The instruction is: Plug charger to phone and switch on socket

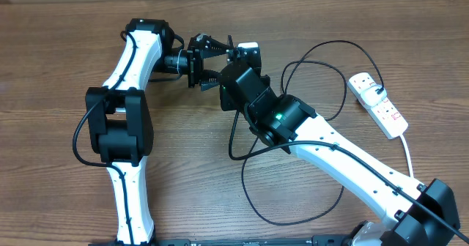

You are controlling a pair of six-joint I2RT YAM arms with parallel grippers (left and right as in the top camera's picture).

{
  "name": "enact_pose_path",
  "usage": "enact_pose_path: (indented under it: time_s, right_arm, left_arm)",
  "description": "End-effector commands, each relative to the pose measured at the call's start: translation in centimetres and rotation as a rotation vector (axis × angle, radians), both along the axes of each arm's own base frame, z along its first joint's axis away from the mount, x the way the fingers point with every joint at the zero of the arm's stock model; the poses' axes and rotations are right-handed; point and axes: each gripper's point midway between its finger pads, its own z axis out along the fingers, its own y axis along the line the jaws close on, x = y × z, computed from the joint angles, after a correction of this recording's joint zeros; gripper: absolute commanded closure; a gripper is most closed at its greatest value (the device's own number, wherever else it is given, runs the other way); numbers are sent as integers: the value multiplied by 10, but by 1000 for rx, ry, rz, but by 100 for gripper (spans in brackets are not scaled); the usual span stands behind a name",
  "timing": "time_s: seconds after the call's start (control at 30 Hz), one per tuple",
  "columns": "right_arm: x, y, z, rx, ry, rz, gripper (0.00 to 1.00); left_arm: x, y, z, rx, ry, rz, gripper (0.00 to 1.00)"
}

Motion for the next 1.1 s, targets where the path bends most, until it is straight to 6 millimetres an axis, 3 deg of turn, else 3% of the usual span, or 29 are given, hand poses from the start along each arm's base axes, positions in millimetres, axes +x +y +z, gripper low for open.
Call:
enact_pose_path:
  time_s: [0.0, 0.5, 0.67, 0.8, 0.93, 1.07]
  right_arm:
    - [4, 4, 13, 20, -26, -5, 75]
    - [4, 4, 13, 23, -26, -7, 83]
    - [4, 5, 13, 26, -29, -7, 96]
    - [4, 5, 13, 26, -29, -7, 96]
    - [5, 5, 15, 37, -31, -14, 96]
    - [7, 5, 17, 87, -28, -57, 96]
  left_arm:
    - [4, -4, 10, -41, -36, 4, 30]
    - [4, -4, 11, -48, -22, 7, 28]
    - [3, -4, 11, -48, -18, 7, 27]
    - [3, -4, 11, -48, -18, 7, 25]
    - [3, -4, 11, -45, 8, 7, 20]
    - [4, -4, 11, -42, 33, 8, 4]
